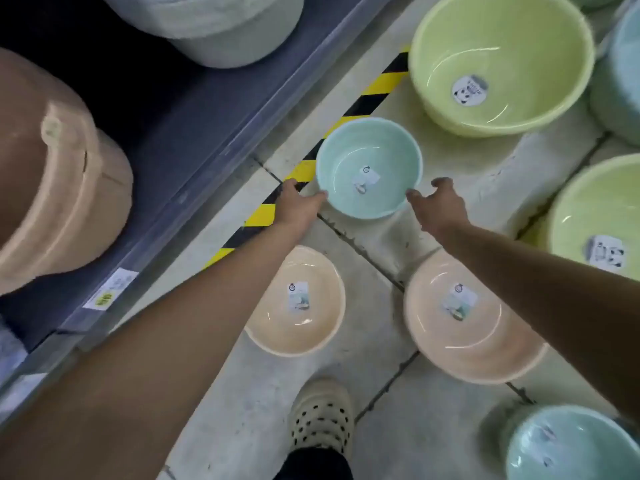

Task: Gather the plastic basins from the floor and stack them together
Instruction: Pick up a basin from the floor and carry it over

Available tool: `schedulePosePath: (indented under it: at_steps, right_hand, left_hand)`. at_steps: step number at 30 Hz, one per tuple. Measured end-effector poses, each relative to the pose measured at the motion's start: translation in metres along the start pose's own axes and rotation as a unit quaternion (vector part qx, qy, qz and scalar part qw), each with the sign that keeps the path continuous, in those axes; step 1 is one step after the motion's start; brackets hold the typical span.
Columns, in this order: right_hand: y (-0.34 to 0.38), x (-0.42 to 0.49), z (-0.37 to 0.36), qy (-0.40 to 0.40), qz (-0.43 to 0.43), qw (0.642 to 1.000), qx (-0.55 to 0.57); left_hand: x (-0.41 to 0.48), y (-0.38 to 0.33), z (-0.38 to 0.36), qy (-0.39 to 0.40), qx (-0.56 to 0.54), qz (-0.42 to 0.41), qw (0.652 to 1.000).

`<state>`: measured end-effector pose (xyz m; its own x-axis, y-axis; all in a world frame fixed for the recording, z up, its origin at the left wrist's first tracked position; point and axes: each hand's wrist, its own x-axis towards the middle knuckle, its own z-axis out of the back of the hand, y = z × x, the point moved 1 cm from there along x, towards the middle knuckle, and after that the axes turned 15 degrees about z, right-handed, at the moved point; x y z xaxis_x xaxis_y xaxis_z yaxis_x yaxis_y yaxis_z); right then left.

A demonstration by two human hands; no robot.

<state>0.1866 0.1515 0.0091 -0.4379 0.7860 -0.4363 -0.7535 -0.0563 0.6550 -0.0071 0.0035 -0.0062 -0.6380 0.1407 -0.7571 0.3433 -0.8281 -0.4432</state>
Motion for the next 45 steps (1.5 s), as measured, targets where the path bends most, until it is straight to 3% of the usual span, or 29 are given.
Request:
schedulePosePath:
  at_steps: [10,19,26,33,45]
  right_hand:
    - [0.000,0.042,-0.035,-0.052,-0.033,0.994,0.091]
    - [0.056,-0.037,-0.033,0.057,0.144,0.970,0.187]
    - [0.045,-0.122,-0.090,0.140,0.181,0.967,0.112]
    - [0.004,-0.120,-0.116,0.154,0.250,0.955,0.043]
    - [-0.023,-0.125,-0.139,0.215,0.184,0.959,0.011]
  left_hand:
    - [0.035,-0.008,-0.040,-0.009,-0.050,-0.091,0.995]
    - [-0.056,0.023,0.064,-0.035,-0.139,-0.167,0.975]
    - [-0.089,0.134,0.103,-0.126,-0.182,-0.121,0.968]
    - [-0.088,0.203,0.077,-0.102,-0.181,-0.084,0.975]
    - [-0.068,0.235,0.057,-0.062,-0.175,-0.036,0.982]
